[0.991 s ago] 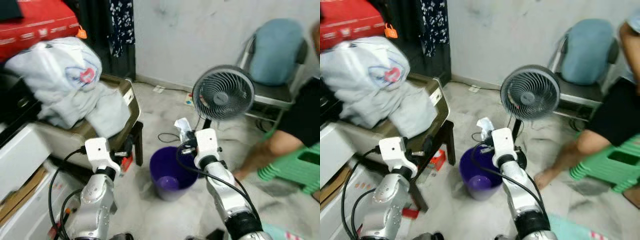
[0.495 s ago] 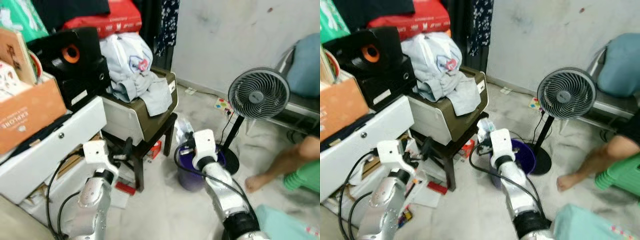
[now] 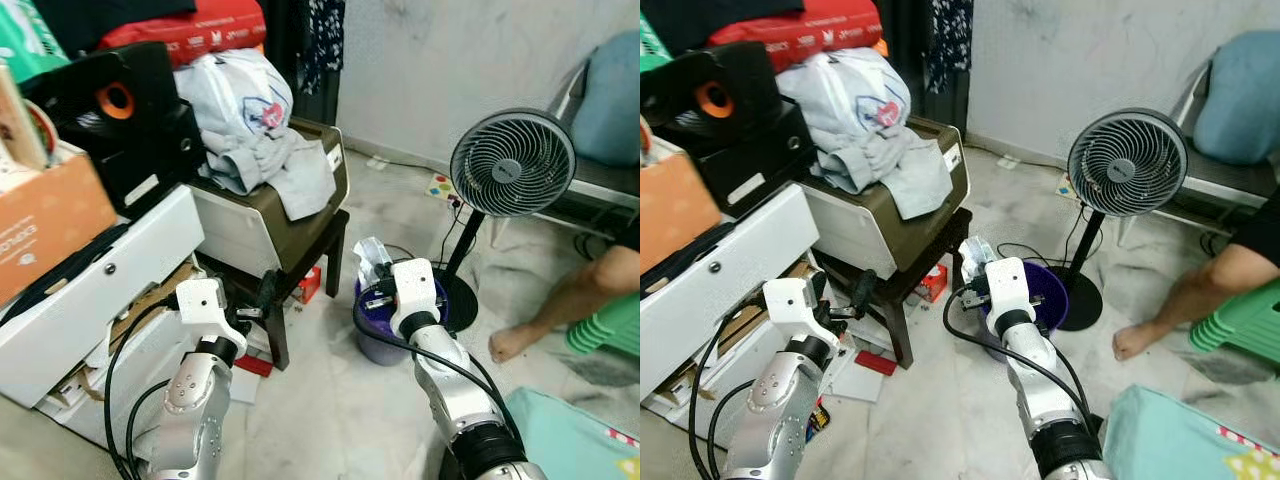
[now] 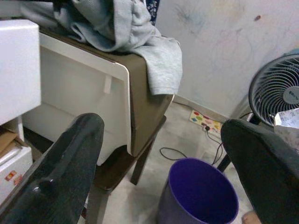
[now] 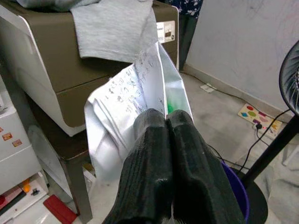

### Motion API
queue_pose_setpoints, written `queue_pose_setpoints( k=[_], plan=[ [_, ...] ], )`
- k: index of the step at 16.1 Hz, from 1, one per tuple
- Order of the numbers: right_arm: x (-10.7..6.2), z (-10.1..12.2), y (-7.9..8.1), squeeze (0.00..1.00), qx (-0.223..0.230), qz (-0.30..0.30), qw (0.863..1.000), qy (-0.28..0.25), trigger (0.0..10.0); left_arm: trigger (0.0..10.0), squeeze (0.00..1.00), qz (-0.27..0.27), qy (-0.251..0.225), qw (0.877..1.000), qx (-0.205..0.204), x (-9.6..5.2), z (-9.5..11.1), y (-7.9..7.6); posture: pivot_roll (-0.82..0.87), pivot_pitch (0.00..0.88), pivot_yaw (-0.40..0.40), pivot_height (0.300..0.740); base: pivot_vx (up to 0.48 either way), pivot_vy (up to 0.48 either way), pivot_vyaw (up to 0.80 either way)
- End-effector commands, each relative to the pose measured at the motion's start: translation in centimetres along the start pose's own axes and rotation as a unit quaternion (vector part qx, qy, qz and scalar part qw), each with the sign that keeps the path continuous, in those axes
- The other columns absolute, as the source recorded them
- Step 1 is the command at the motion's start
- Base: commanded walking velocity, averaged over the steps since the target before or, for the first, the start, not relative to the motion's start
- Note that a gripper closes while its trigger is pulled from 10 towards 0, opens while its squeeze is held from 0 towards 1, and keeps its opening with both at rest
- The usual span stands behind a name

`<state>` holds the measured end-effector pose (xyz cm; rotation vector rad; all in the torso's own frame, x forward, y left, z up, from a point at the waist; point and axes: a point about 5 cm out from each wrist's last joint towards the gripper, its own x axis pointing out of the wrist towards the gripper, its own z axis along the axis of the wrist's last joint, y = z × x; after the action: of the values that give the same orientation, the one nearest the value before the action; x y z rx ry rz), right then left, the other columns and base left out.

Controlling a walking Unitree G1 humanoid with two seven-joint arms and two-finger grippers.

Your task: Clean up the room

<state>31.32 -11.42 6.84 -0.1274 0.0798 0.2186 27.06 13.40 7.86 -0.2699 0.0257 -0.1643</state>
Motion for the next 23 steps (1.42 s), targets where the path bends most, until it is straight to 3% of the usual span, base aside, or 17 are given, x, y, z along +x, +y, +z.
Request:
queue_pose_setpoints(
  k=[1,4,8,23],
  plan=[
    [0.13,0.01,-0.32,0.00,0.004,-0.007,1.000,0.005,10.0,10.0,0.00,-0.007,-0.006,1.000,-0.002,0.06,0.30,-0.18,-0.06,0.000,-0.026,0.740,0.247,0.000,0.00],
    [0.19,0.00,-0.40,0.00,0.007,-0.009,1.000,0.007,10.0,10.0,0.00,-0.010,-0.007,1.000,-0.003,0.13,0.32,-0.22,-0.06,0.000,-0.027,0.740,0.269,0.000,0.00],
    [0.21,-0.01,-0.46,0.00,0.007,-0.009,1.000,0.007,10.0,10.0,0.00,-0.013,-0.008,1.000,-0.004,0.18,0.32,-0.29,-0.06,0.000,-0.027,0.740,0.295,0.000,-0.70],
    [0.26,-0.10,-0.45,0.00,0.005,-0.007,1.000,0.010,10.0,10.0,0.00,-0.013,-0.006,1.000,-0.004,0.21,0.30,-0.30,-0.06,0.000,-0.027,0.740,0.312,0.000,0.00]
  ],
)
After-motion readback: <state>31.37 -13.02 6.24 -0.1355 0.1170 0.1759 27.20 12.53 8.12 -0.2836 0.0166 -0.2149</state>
